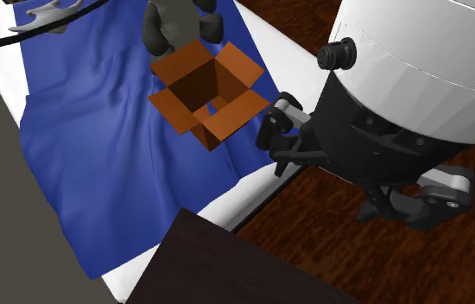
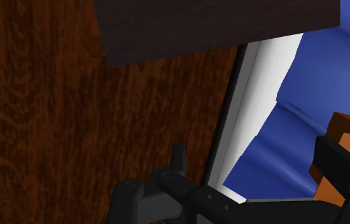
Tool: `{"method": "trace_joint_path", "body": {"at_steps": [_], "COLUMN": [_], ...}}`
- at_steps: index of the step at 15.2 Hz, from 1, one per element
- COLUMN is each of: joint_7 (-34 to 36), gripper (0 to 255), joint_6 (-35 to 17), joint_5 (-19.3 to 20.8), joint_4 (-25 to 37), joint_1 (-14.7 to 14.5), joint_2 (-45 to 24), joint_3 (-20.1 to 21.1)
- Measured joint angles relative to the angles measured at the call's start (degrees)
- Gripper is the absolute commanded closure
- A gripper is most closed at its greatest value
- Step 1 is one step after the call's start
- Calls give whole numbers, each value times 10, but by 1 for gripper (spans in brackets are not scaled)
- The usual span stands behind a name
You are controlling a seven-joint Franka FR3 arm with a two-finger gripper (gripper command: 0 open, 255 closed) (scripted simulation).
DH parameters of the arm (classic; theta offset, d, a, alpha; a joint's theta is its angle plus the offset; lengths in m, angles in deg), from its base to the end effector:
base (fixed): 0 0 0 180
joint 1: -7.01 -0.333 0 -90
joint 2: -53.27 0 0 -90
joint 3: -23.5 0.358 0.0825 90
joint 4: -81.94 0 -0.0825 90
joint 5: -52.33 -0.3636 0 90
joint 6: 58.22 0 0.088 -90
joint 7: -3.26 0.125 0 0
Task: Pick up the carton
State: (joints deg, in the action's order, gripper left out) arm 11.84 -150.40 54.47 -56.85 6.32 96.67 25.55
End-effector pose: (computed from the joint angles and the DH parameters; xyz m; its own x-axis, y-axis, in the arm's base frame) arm 0.2644 0.0113 0.5681 0.9927 -0.1112 -0.0465 -0.1078 -0.9917 0.0694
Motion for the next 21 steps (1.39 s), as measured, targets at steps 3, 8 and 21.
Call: {"method": "trace_joint_path", "body": {"at_steps": [3,8,21], "joint_7": [-5,-24,-83], "gripper": [0,0,0], "joint_6": [-23,-104,-283], "joint_5": [-2,-11,-40], "joint_4": [-1,9,106], "joint_1": [-3,-14,-44], "joint_2": [-23,-114,-391], "joint_3": [-1,-2,6]}}
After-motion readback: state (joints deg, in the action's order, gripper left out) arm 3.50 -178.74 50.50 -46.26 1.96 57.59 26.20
